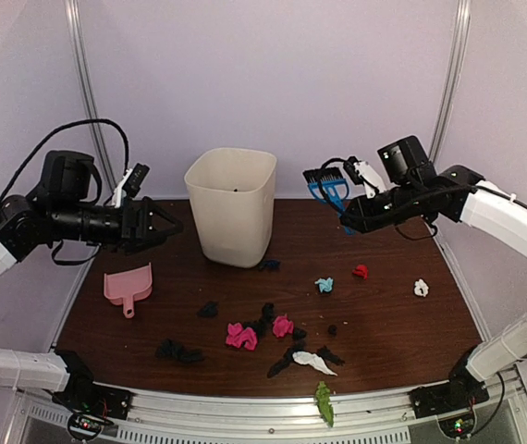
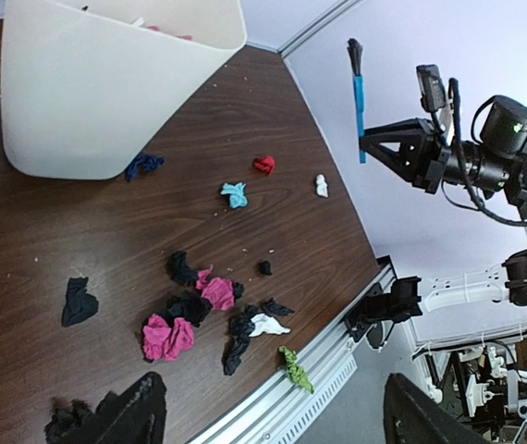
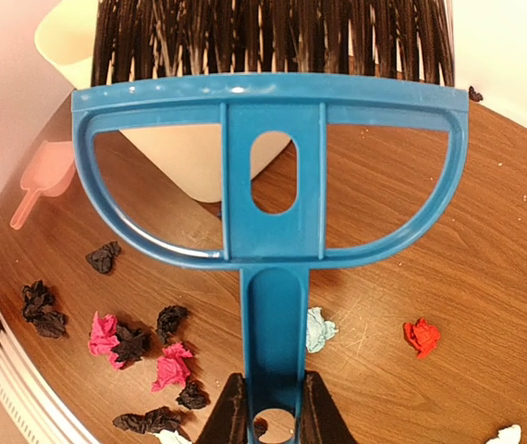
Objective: Sweep away the paper scraps from the table
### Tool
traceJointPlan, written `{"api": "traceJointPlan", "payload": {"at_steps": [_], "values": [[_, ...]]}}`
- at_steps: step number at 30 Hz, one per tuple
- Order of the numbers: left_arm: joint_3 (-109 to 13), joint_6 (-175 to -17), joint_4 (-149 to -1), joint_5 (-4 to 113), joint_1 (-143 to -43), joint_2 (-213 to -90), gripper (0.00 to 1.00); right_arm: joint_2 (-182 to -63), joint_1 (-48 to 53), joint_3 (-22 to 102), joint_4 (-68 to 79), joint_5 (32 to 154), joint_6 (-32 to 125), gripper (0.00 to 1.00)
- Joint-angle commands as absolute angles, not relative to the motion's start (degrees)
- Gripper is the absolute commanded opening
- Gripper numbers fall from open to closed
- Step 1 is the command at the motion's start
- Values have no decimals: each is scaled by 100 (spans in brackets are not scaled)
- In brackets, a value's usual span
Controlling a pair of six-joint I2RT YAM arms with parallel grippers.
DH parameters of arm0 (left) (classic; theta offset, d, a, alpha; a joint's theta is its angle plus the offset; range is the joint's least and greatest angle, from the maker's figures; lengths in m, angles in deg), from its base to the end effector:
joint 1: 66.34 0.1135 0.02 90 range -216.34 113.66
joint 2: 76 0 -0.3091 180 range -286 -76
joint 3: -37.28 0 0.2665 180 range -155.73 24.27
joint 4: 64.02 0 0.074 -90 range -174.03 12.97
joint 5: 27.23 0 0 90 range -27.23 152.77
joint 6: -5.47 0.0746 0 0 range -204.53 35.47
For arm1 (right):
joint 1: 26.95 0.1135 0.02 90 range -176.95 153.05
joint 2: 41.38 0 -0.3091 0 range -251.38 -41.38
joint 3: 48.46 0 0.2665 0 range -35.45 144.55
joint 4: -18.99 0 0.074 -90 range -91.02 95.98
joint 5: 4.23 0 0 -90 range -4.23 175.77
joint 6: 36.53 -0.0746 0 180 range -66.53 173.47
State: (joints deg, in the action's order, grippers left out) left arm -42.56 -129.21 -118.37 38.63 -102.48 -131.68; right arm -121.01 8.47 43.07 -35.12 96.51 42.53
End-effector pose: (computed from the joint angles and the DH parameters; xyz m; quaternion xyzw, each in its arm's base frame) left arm 0.1530 -0.1495 0.4064 0.0408 0.8531 -0.4541 0.2537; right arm 0.2643 0.2050 0.3735 -0.2300 0.8815 0.2374 0.3370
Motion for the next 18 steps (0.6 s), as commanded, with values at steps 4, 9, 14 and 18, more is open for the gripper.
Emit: {"api": "traceJointPlan", "payload": {"at_steps": [4,9,14,18], "values": [[-5218,-13097,-11028,3498,-10551,-13910,81,-11882,1161,4602,-3392,9554,3978,0],[-5731,-13215,-10776,3621,-10875,-14472,81,-11871,1466,4769,-3436,9378,3811,0],[-6193,-13478,-10467,4004,-11104,-15145,77,-11926,1796,5010,-3454,9261,3642,0],[-6559,-13484,-10407,4140,-11178,-15717,72,-12082,1974,5180,-3546,9261,3576,0]]}}
